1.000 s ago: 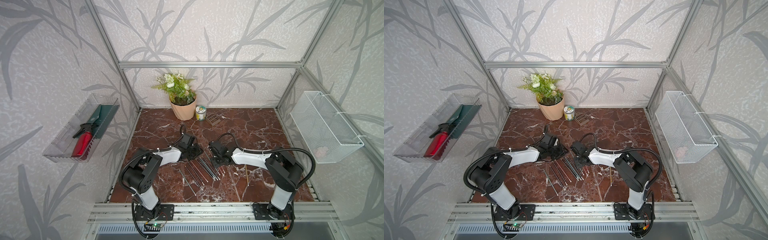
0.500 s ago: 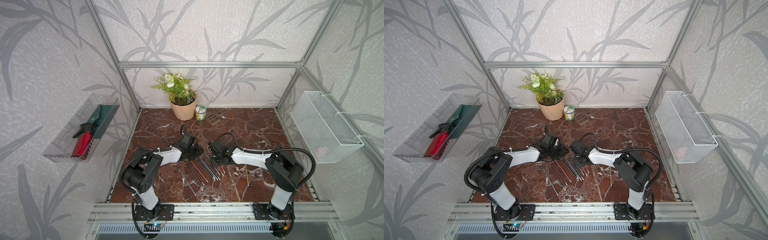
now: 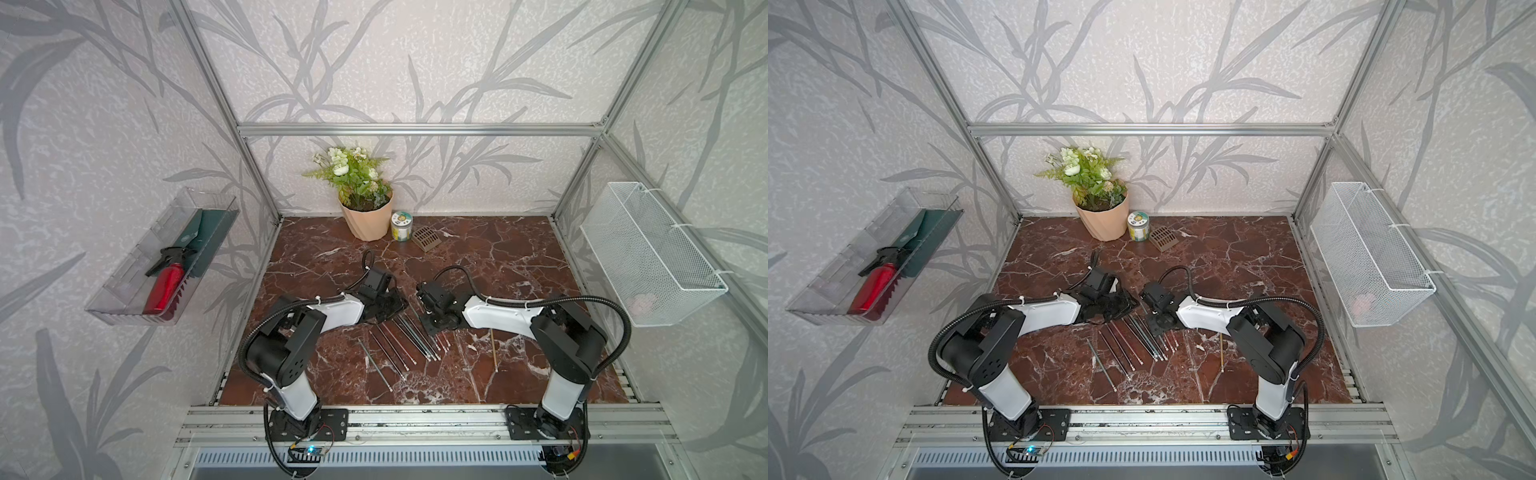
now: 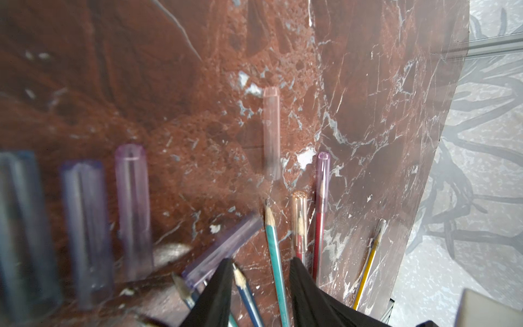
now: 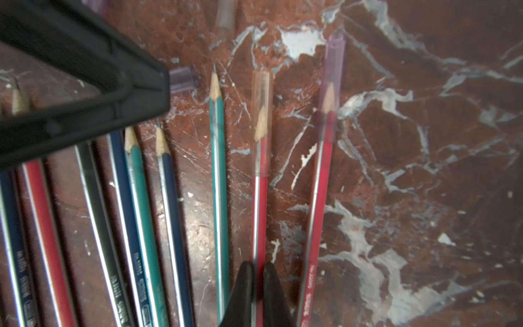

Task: Remove the protective cover of the pencils
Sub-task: Pick up the pencil from the center of the board.

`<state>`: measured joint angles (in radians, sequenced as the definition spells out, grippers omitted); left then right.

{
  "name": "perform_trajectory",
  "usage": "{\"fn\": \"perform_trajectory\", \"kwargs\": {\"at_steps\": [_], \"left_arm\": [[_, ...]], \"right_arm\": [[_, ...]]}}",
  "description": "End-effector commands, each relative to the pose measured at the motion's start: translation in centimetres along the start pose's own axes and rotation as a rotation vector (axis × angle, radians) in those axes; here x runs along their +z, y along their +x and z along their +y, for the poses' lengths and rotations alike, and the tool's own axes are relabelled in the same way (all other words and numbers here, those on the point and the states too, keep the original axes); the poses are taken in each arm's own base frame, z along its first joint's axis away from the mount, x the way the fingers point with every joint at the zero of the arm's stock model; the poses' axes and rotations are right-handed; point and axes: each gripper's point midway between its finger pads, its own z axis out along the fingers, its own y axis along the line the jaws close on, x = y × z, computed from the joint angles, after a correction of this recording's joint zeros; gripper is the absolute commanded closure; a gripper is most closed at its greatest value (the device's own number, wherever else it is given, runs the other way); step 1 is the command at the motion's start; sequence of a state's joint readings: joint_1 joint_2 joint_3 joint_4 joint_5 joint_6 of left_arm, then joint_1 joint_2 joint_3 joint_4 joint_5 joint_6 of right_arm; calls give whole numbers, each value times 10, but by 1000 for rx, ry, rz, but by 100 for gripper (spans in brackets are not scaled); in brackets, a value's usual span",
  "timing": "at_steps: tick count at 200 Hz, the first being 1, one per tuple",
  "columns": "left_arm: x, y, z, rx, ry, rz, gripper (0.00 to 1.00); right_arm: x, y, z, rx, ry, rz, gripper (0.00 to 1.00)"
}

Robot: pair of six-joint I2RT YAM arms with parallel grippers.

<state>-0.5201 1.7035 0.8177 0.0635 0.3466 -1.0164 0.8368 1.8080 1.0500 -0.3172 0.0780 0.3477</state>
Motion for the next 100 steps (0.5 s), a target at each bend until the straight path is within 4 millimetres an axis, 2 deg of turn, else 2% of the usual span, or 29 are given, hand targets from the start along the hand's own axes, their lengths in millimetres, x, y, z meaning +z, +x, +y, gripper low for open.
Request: {"fn": "perform_trajectory", "kwargs": {"at_steps": [1,49,100], "left_arm": [[-1,8,14,-3,-53,16,62],[-7,12,15,4,-56,8,62],[-12,3,18,18,-91,-32,62]], "right_arm": [[-5,-7,1,13,-4,-14,100],[-7,-7,1,11,-5,-18,100],[-7,-6,2,14,-14,-19,100]]}}
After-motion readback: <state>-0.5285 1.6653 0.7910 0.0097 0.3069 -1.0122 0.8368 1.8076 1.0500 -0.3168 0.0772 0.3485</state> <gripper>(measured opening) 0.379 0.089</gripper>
